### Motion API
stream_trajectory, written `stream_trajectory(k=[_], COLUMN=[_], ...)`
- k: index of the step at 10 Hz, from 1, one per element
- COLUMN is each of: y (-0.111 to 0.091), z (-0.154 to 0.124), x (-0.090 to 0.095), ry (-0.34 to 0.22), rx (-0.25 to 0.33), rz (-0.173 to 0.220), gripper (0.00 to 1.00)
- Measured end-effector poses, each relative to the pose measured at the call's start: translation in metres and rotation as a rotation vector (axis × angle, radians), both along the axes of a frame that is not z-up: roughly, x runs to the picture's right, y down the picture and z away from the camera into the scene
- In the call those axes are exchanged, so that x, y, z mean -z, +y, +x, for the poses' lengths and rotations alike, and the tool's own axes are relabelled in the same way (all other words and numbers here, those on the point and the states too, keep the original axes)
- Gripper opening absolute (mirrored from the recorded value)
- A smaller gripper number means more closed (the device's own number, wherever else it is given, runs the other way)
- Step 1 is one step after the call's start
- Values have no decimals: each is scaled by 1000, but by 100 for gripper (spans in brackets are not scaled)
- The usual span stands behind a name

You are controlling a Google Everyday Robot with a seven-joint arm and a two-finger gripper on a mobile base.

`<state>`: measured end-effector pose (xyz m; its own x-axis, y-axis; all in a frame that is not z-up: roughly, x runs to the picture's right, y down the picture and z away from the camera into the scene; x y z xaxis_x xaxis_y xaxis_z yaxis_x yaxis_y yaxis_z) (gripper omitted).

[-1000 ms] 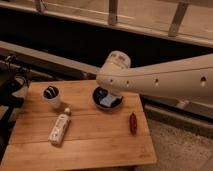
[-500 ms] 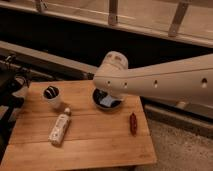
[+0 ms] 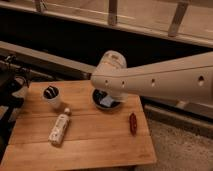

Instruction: Move the arm in a circular motion

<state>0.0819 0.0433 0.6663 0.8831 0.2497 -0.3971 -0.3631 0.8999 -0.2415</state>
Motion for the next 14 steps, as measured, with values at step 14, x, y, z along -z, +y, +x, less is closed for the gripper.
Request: stream_trajectory(k=[14], y=[-90], z=[11], x=[-47], ry=[-128], rx=[-254], rz=[61], gripper=[0])
